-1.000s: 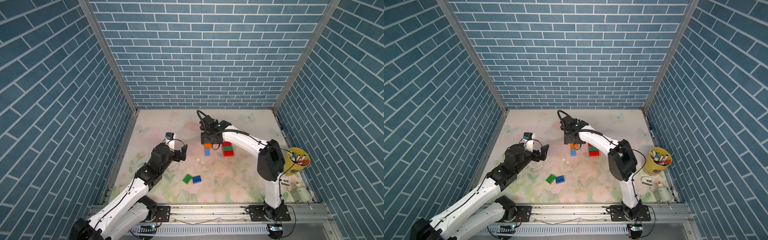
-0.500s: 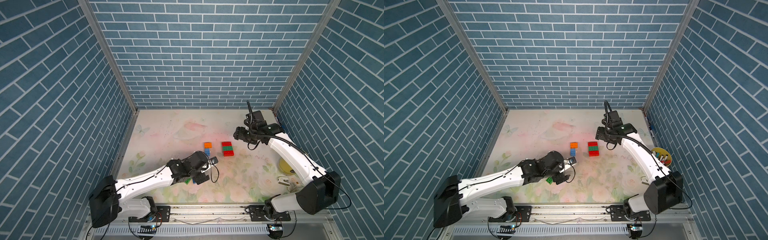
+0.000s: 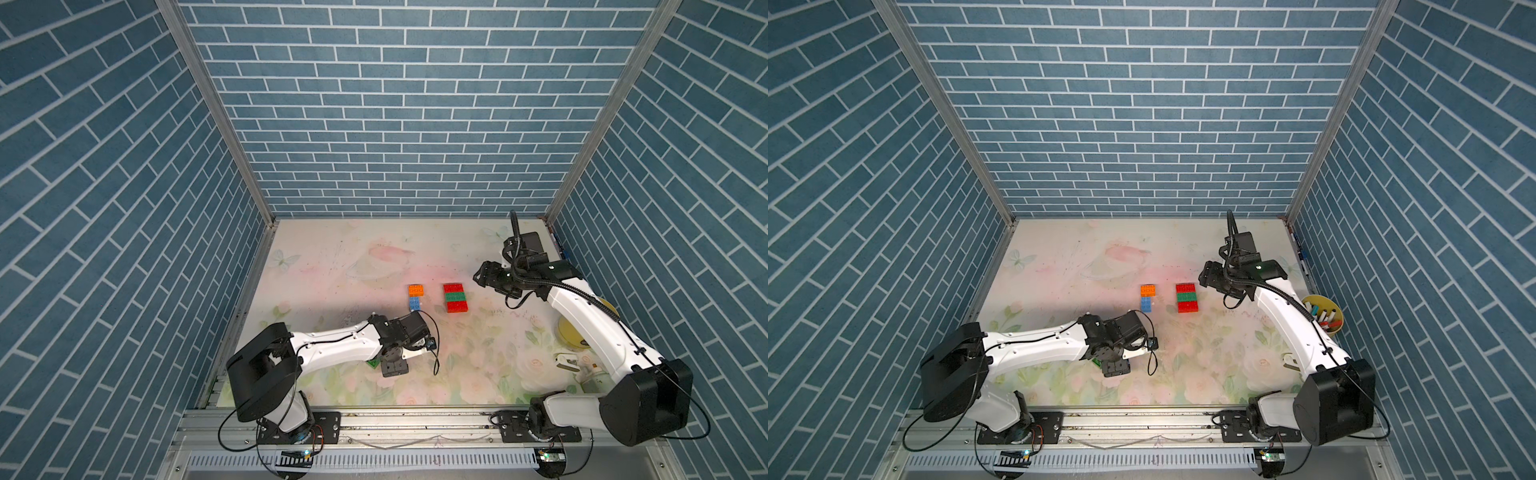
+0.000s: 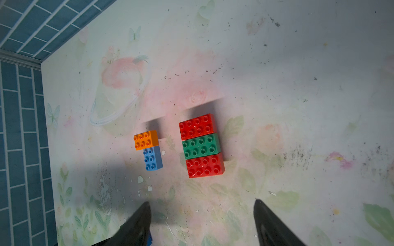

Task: Assemble a rectangle with lego
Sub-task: Pick up the lego brick from the center of the board.

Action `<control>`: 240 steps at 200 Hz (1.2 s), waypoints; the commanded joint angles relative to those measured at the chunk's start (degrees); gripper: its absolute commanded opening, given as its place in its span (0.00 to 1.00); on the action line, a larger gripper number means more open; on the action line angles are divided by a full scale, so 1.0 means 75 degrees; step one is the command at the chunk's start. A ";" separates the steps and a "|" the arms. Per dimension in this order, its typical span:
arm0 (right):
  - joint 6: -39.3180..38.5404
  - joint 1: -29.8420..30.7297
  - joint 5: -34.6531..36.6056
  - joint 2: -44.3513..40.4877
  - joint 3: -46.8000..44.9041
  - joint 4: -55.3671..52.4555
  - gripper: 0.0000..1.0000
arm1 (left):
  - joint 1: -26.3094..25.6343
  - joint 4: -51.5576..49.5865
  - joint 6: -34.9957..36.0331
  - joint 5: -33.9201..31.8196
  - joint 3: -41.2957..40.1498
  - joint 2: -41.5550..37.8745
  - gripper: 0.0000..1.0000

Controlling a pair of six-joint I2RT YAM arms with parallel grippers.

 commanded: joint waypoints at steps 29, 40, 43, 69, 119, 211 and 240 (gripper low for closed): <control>-0.0159 -0.0226 -0.0233 -0.0340 -0.0180 0.0186 0.76 | -0.0044 -0.0269 -0.0085 -0.0186 0.0244 0.0672 0.44; -0.0161 -0.0256 -0.0244 -0.0369 -0.0192 0.0177 0.76 | -0.0047 -0.0210 -0.0115 -0.0269 0.0278 0.0724 0.37; -0.0160 -0.0264 -0.0245 -0.0376 -0.0192 0.0177 0.76 | -0.0042 -0.0197 -0.0120 -0.0274 0.0284 0.0746 0.35; -0.0171 -0.0305 -0.0259 -0.0436 -0.0180 0.0158 0.76 | -0.0045 -0.0103 -0.0246 -0.0332 0.0487 0.0701 0.19; -0.0198 -0.0329 -0.1370 -0.0464 -0.0246 0.0646 0.76 | 0.0065 0.1776 -0.0687 0.0202 0.0735 -0.0778 0.10; 0.2265 -0.0410 -0.6130 0.0031 -0.0114 0.3833 0.77 | 0.1242 1.0544 -0.1324 -0.0671 -0.3127 -0.4062 0.00; 0.3253 -0.0177 -0.6723 0.0282 0.0097 0.4622 0.83 | 0.1440 1.1019 -0.1328 -0.0065 -0.3034 -0.4092 0.00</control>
